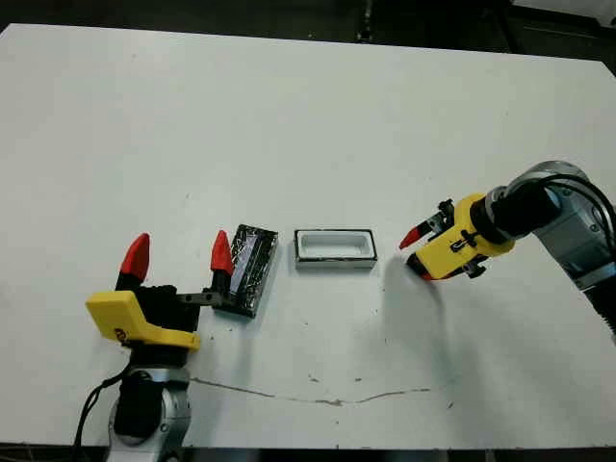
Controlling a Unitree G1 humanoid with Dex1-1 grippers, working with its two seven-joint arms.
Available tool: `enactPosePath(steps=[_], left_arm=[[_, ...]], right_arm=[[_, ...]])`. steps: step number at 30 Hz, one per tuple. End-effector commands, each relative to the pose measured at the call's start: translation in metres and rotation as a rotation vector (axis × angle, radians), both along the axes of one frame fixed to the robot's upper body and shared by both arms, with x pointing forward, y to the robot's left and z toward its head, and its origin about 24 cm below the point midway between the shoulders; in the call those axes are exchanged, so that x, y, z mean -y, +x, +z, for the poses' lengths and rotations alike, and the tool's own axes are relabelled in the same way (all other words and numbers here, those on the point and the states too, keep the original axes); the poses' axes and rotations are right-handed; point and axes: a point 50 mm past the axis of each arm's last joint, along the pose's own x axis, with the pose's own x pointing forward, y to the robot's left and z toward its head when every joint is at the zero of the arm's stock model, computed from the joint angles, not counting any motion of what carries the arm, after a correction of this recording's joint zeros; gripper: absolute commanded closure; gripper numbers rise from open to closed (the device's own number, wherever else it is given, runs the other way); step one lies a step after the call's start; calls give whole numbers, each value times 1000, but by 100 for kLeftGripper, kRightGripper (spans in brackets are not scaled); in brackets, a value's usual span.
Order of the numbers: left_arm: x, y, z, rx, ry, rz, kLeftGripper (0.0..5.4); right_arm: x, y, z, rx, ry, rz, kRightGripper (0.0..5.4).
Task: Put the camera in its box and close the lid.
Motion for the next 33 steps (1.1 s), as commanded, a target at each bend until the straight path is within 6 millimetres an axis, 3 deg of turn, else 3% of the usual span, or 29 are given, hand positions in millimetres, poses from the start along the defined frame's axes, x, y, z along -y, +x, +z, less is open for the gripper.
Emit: enactPosePath(steps=[1, 15, 20, 26, 33], left_arm=[[0, -2, -2, -11, -9, 12, 0], [1, -2, -2, -15, -13, 17, 0], [1, -1, -2, -16, -24, 15, 0], [2, 0, -2, -21, -46, 12, 0], [2, 0, -2, -21, -43, 14, 0]], right_arm=[[0, -3, -8, -37, -26, 5, 352], [-1, 0, 2, -5, -66, -14, 365], [3, 14, 34, 109, 153, -81, 365], [11, 41, 79, 124, 402, -257, 366], [17, 53, 87, -32, 645, -436, 366]])
